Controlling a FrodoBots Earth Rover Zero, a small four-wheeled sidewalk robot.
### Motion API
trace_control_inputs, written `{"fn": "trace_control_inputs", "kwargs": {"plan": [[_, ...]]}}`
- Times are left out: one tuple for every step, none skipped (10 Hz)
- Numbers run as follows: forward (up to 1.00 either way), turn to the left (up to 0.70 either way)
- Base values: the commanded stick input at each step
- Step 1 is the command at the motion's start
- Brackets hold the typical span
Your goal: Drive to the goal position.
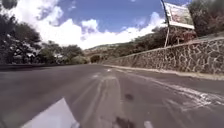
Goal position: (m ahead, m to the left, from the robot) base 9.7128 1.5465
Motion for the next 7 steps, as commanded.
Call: {"fn": "trace_control_inputs", "kwargs": {"plan": [[0.45,0.0],[0.45,0.0],[0.45,0.0],[0.45,0.0],[0.45,0.0],[0.45,0.0],[0.45,0.0]]}}
